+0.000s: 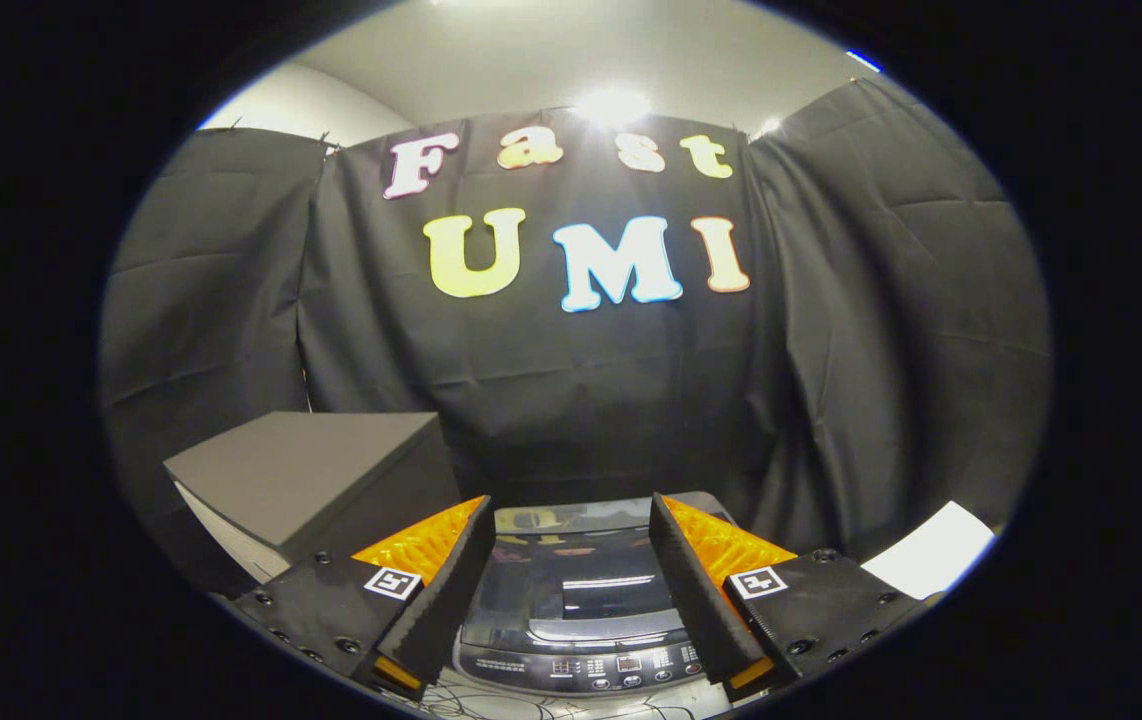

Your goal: Put the clothes into the washing machine and then close the washing machine lid.

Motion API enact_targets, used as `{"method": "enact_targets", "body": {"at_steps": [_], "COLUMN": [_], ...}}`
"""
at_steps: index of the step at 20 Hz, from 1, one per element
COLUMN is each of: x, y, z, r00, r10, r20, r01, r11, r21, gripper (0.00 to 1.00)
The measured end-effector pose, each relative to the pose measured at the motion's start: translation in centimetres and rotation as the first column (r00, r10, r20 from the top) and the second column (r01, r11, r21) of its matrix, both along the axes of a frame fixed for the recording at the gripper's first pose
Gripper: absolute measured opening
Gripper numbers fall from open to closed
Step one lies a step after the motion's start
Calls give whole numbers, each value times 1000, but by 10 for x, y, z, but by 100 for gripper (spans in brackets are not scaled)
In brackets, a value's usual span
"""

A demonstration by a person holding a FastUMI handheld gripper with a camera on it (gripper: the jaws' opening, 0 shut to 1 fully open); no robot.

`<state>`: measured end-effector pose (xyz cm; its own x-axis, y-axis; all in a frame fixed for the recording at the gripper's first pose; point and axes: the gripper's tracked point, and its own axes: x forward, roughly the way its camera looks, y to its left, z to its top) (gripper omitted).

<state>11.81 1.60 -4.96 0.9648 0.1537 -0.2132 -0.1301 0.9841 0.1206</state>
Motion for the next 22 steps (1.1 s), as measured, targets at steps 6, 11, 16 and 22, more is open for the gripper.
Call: {"method": "enact_targets", "body": {"at_steps": [6,11,16,22], "x": [-63,-102,-120,-134], "y": [-1,-19,-34,-40], "z": [41,63,54,39], "r00": [995,987,987,988], "r10": [-17,-28,-37,6], "r20": [97,156,159,152], "r01": [19,33,38,-3], "r11": [1000,999,999,1000], "r21": [-18,-31,-1,-19], "gripper": [96,96,96,96]}}
